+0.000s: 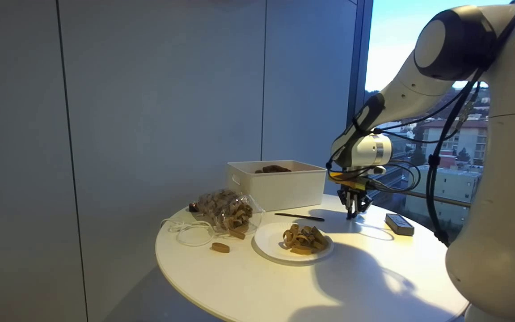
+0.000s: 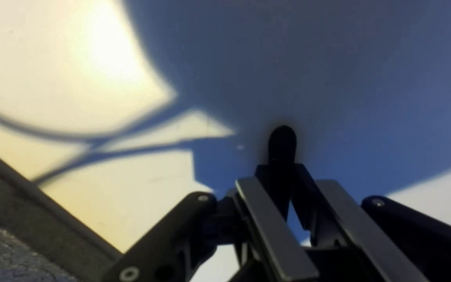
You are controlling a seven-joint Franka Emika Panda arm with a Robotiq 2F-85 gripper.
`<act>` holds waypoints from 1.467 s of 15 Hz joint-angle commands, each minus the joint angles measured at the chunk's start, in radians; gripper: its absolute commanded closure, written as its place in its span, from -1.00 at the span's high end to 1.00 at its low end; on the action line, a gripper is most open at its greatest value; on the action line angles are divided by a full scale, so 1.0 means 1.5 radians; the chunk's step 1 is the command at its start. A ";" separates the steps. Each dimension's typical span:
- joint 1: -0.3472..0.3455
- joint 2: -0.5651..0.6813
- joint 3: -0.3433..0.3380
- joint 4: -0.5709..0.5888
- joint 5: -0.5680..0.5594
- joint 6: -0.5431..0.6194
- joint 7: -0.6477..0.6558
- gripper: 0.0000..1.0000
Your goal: Move the white plate backwards then put some rubber bands on the plate.
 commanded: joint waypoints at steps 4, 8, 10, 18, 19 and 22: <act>0.002 -0.182 0.010 -0.150 -0.239 0.014 -0.049 -0.83; -0.039 -0.321 0.019 -0.244 -0.286 -0.007 -0.189 -0.83; -0.056 -0.376 0.028 -0.279 -0.272 -0.025 -0.280 -0.83; -0.010 -0.417 0.126 -0.351 -0.233 0.001 -0.450 -0.83; 0.008 -0.403 0.132 -0.336 -0.220 0.002 -0.472 -0.83; 0.060 -0.407 0.134 -0.339 -0.177 0.002 -0.555 -0.83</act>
